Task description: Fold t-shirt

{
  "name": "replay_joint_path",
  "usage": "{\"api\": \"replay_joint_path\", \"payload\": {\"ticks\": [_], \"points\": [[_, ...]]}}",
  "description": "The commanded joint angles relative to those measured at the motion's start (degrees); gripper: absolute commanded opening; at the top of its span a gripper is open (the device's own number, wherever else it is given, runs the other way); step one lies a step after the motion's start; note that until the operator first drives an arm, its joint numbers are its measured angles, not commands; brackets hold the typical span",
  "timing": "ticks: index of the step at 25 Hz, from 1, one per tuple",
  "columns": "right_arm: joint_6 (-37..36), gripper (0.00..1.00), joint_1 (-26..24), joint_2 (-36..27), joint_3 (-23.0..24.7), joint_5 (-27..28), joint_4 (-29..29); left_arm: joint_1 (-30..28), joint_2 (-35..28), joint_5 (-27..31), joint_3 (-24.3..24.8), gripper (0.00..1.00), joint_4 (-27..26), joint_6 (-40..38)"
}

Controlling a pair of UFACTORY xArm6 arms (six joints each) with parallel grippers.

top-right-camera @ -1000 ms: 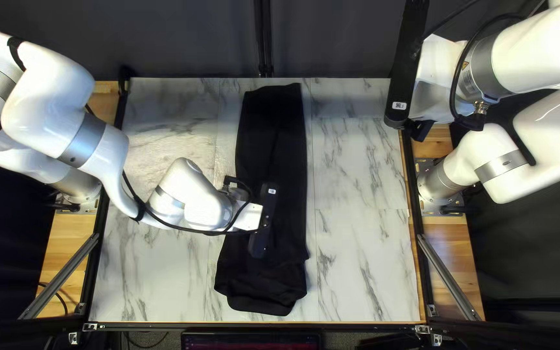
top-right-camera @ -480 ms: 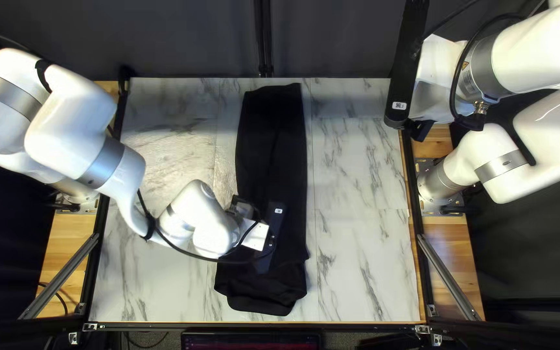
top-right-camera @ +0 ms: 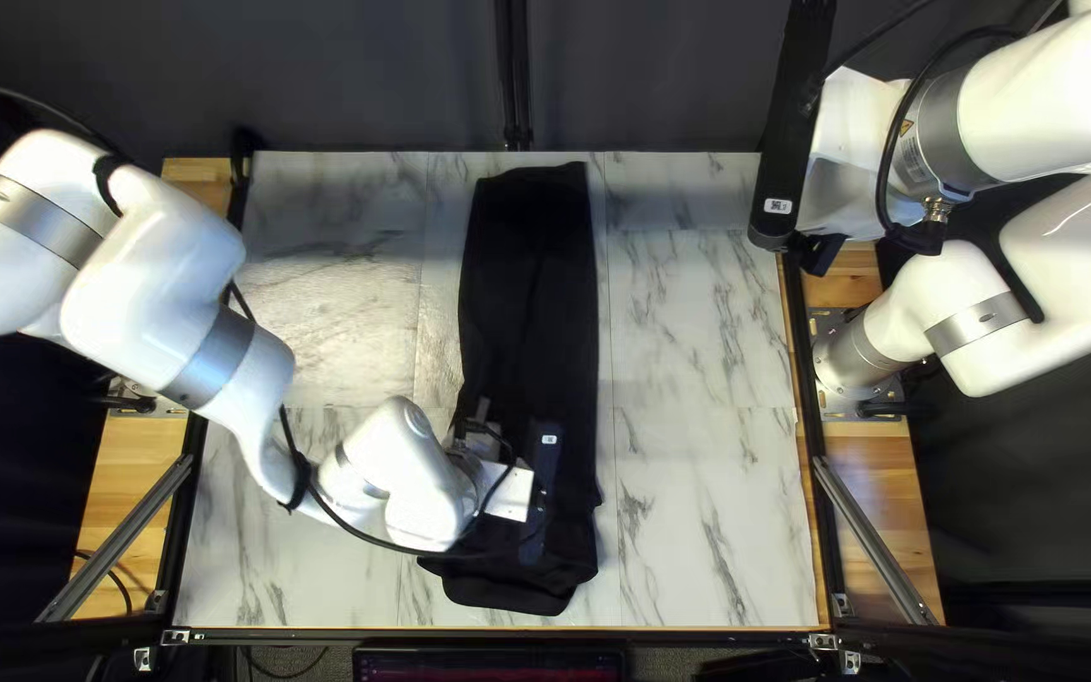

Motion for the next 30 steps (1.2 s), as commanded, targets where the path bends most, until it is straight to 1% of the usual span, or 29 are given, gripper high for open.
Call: {"api": "replay_joint_path", "payload": {"ticks": [1, 4, 6, 8, 9, 11, 12, 14, 15, 16, 17, 19, 20, 21, 23, 24, 25, 26, 27, 30], "points": [[0.0, 1.0, 0.0, 0.0, 0.0, 0.0, 0.0, 0.78, -0.82, -1.05, 0.82, 1.0, -0.5, 2.06], [0.0, 1.0, 0.0, 0.0, 0.0, 0.0, 0.0, 0.9, -2.57, -2.23, 2.24, 1.0, -1.39, 3.12], [0.0, 1.0, 0.0, 0.0, 0.0, 0.0, 0.0, 0.97, -5.09, -3.43, 4.57, 1.0, -2.52, 2.62], [0.0, 1.0, 0.0, 0.0, 0.0, 0.0, 0.0, 1.24, -10.27, -4.6, 8.68, 1.0, -4.79, 0.93], [0.0, 1.0, 0.0, 0.0, 0.0, 0.0, 0.0, 1.35, -11.47, -4.95, 9.6, 1.0, -5.36, 0.36], [0.0, 1.0, 0.0, 0.0, 0.0, 0.0, 0.0, 1.64, -17.84, -6.42, 13.67, 1.0, -8.46, -0.46], [0.0, 1.0, 0.0, 0.0, 0.0, 0.0, 0.0, 2.02, -20.22, -8.1, 15.46, 1.0, -10.22, 0.19], [0.0, 1.0, 0.0, 0.0, 0.0, 0.0, 0.0, 2.94, -23.74, -11.51, 18.5, 1.0, -13.4, 2.08], [0.0, 1.0, 0.0, 0.0, 0.0, 0.0, 0.0, 3.8, -26.39, -14.3, 20.89, 1.0, -16.64, 4.37], [0.0, 1.0, 0.0, 0.0, 0.0, 0.0, 0.0, 4.26, -27.47, -15.83, 22.01, 1.0, -18.34, 5.76], [0.0, 1.0, 0.0, 0.0, 0.0, 0.0, 0.0, 5.08, -29.34, -18.16, 23.73, 1.0, -21.6, 8.62], [0.0, 1.0, 0.0, 0.0, 0.0, 0.0, 0.0, 6.11, -31.28, -21.18, 25.67, 1.0, -25.89, 13.31], [0.0, 1.0, 0.0, 0.0, 0.0, 0.0, 0.0, 6.78, -32.47, -23.54, 27.07, 1.0, -29.24, 17.68], [0.0, 1.0, 0.0, 0.0, 0.0, 0.0, 0.0, 7.05, -33.13, -24.57, 27.68, 1.0, -30.86, 20.27], [0.0, 1.0, 0.0, 0.0, 0.0, 0.0, 0.0, 7.33, -34.63, -28.3, 29.57, 1.0, -38.98, 33.54], [0.0, 1.0, 0.0, 0.0, 0.0, 0.0, 0.0, 7.0, -34.57, -29.27, 29.84, 1.0, -41.58, 38.07], [0.0, 1.0, 0.0, 0.0, 0.0, 0.0, 0.0, 5.96, -33.53, -30.93, 29.89, 1.0, -47.96, 50.59], [0.0, 1.0, 0.0, 0.0, 0.0, 0.0, 0.0, 5.84, -32.53, -31.01, 29.58, 1.0, -50.9, 58.32], [0.0, 1.0, 0.0, 0.0, 0.0, 0.0, 0.0, 6.48, -31.79, -30.5, 29.74, 1.0, -51.98, 63.74], [0.0, 1.0, 0.0, 0.0, 0.0, 0.0, 0.0, 6.48, -31.79, -30.5, 29.74, 1.0, -51.98, 63.74]]}}
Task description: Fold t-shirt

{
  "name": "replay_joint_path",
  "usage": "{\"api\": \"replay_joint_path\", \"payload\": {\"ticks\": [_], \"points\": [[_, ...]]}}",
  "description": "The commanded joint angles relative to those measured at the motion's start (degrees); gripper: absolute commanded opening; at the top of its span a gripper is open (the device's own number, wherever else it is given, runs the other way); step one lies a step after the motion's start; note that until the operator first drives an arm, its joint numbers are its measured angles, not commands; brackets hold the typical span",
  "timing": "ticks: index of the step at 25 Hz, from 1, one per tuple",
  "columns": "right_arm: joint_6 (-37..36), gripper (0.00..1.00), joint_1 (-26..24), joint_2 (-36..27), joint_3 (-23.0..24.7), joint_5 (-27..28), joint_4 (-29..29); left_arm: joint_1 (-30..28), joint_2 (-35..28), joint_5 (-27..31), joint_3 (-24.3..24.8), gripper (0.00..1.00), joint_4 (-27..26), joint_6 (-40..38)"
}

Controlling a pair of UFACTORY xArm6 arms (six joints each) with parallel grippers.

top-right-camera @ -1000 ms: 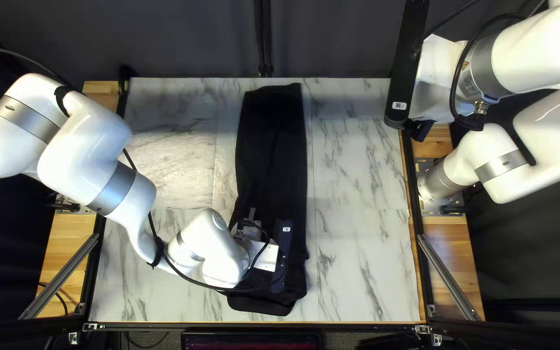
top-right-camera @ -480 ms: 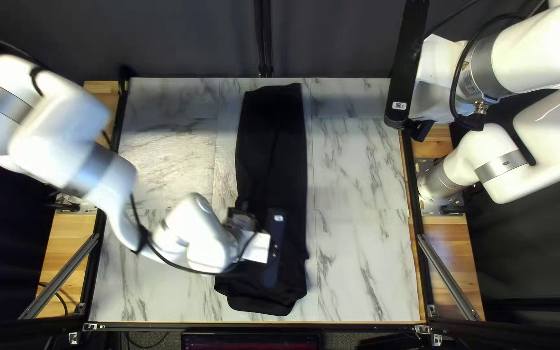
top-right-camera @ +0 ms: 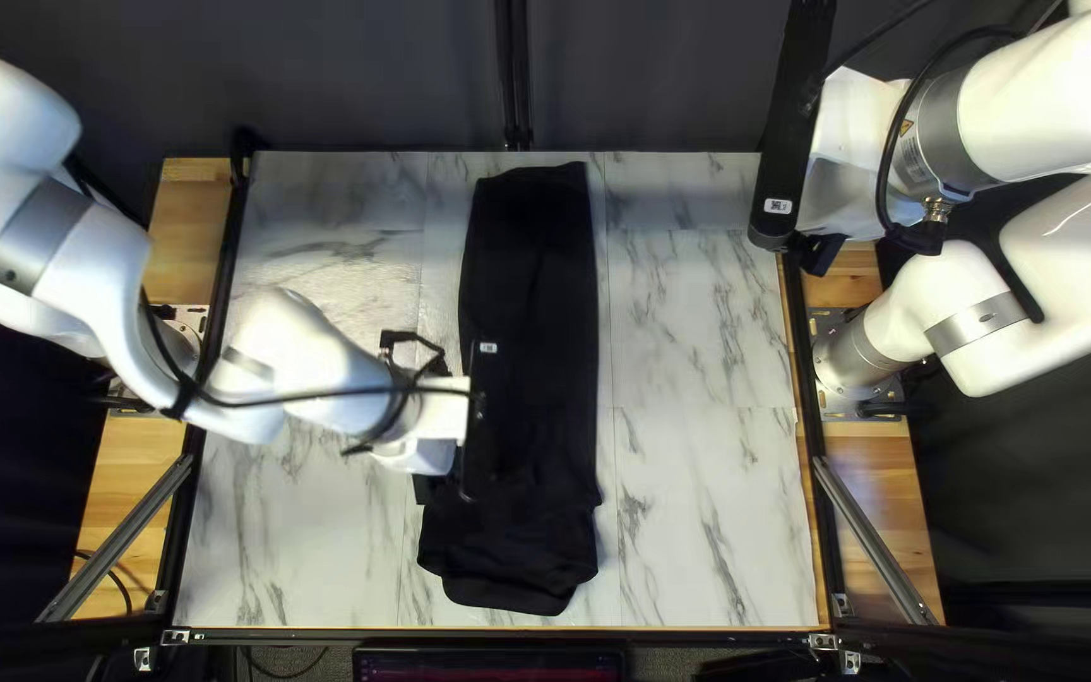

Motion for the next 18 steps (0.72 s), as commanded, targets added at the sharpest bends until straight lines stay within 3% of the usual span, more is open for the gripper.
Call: {"api": "replay_joint_path", "payload": {"ticks": [1, 8, 9, 11, 12, 13, 15, 18], "points": [[0.0, 1.0, 0.0, 0.0, 0.0, 0.0, 0.0, -0.03, 0.92, -2.06, 0.66, 1.0, -7.67, 13.22], [0.0, 1.0, 0.0, 0.0, 0.0, 0.0, 0.0, -0.03, 0.92, -2.06, 0.66, 1.0, -7.67, 13.22], [0.0, 1.0, 0.0, 0.0, 0.0, 0.0, 0.0, -0.26, 0.8, -2.02, 0.59, 1.0, -5.2, 10.47], [0.0, 1.0, 0.0, 0.0, 0.0, 0.0, 0.0, -1.44, 2.34, 0.84, -3.06, 1.0, 8.84, -3.54], [0.0, 1.0, 0.0, 0.0, 0.0, 0.0, 0.0, -2.72, 3.8, 4.27, -6.32, 1.0, 18.41, -12.35], [0.0, 1.0, 0.0, 0.0, 0.0, 0.0, 0.0, -3.76, 4.95, 7.63, -8.89, 1.0, 24.16, -17.42], [0.0, 1.0, 0.0, 0.0, 0.0, 0.0, 0.0, -5.66, 7.01, 14.78, -13.5, 1.0, 32.01, -23.5], [0.0, 1.0, 0.0, 0.0, 0.0, 0.0, 0.0, -8.25, 11.06, 25.64, -20.82, 1.0, 37.96, -26.07]]}}
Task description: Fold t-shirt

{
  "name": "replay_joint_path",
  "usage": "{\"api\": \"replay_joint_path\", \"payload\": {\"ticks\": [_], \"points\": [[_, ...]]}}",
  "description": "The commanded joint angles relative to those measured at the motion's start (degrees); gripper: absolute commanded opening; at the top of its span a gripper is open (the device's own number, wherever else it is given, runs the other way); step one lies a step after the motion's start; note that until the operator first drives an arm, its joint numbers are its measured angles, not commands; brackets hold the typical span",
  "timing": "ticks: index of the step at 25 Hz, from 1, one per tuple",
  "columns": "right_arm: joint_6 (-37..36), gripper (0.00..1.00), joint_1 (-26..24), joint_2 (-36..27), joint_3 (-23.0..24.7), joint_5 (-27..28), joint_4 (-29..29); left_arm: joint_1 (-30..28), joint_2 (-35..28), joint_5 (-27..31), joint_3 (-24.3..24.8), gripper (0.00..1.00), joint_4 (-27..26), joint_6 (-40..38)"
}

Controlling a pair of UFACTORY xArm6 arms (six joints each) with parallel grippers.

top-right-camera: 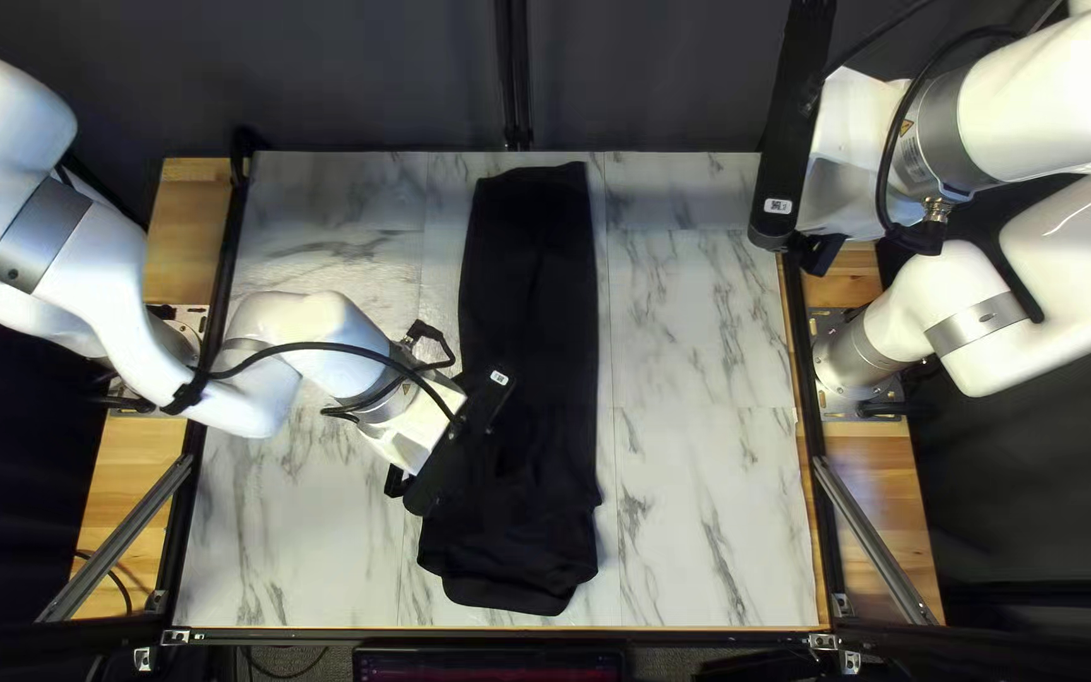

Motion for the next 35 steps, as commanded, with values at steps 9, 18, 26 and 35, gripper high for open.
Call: {"api": "replay_joint_path", "payload": {"ticks": [9, 18, 26, 35], "points": [[0.0, 1.0, 0.0, 0.0, 0.0, 0.0, 0.0, -7.89, 20.54, 36.07, -28.74, 1.0, 18.3, -9.72], [0.0, 1.0, 0.0, 0.0, 0.0, 0.0, 0.0, -7.02, 19.35, 32.65, -25.54, 1.0, 18.32, -8.99], [0.0, 1.0, 0.0, 0.0, 0.0, 0.0, 0.0, -9.08, 17.5, 30.45, -18.52, 1.0, 32.78, -11.17], [0.0, 1.0, 0.0, 0.0, 0.0, 0.0, 0.0, -13.86, 31.32, 37.65, -28.97, 1.0, 40.93, -10.64]]}}
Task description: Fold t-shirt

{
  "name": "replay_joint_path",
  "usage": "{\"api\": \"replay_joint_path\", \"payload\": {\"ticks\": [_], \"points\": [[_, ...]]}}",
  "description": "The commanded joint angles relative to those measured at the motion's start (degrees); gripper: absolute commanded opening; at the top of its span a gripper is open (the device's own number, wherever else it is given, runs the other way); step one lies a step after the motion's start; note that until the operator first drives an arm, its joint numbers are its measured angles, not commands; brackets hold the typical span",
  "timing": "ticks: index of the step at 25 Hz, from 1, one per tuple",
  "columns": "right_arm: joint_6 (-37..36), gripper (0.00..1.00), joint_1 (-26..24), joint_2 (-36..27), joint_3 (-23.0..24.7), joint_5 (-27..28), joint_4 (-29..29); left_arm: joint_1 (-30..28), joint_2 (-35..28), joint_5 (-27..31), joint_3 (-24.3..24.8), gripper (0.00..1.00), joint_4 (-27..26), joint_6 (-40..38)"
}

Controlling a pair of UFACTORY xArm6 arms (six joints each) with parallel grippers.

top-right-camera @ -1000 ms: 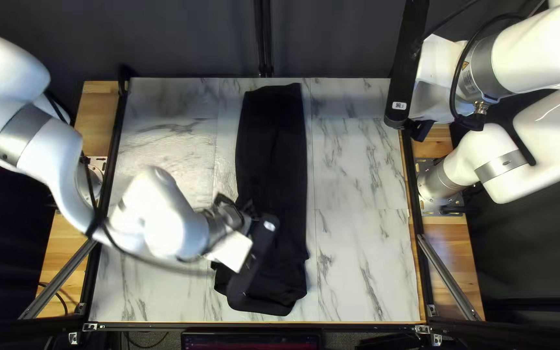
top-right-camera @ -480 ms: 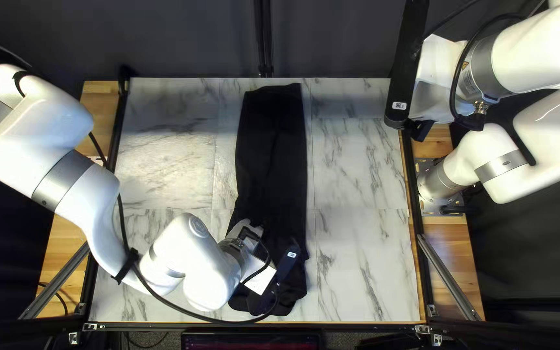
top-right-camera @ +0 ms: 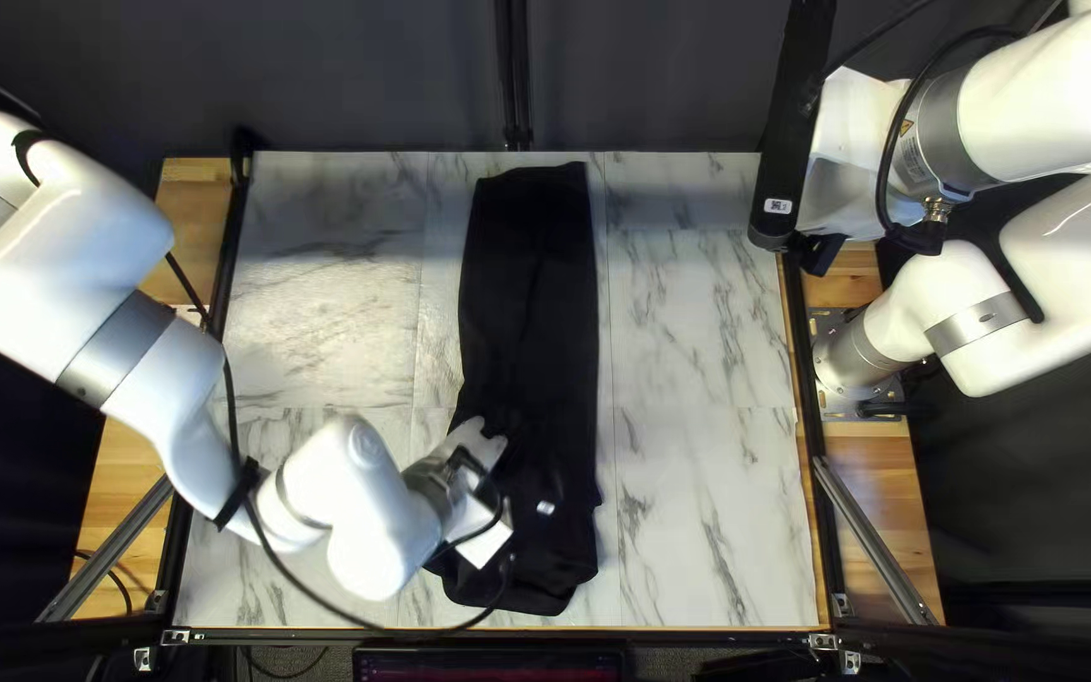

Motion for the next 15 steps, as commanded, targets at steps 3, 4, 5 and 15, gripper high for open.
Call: {"api": "replay_joint_path", "payload": {"ticks": [3, 4, 5, 15], "points": [[0.0, 1.0, 0.0, 0.0, 0.0, 0.0, 0.0, -1.36, 4.86, 1.39, -2.78, 1.0, 2.39, 0.57], [0.0, 1.0, 0.0, 0.0, 0.0, 0.0, 0.0, -1.43, 4.74, 1.13, -2.23, 1.0, 2.46, 0.75], [0.0, 1.0, 0.0, 0.0, 0.0, 0.0, 0.0, -1.46, 4.57, 0.92, -1.83, 1.0, 2.48, 0.96], [0.0, 1.0, 0.0, 0.0, 0.0, 0.0, 0.0, -0.58, 1.61, -5.78, 4.51, 1.0, 0.67, 7.93]]}}
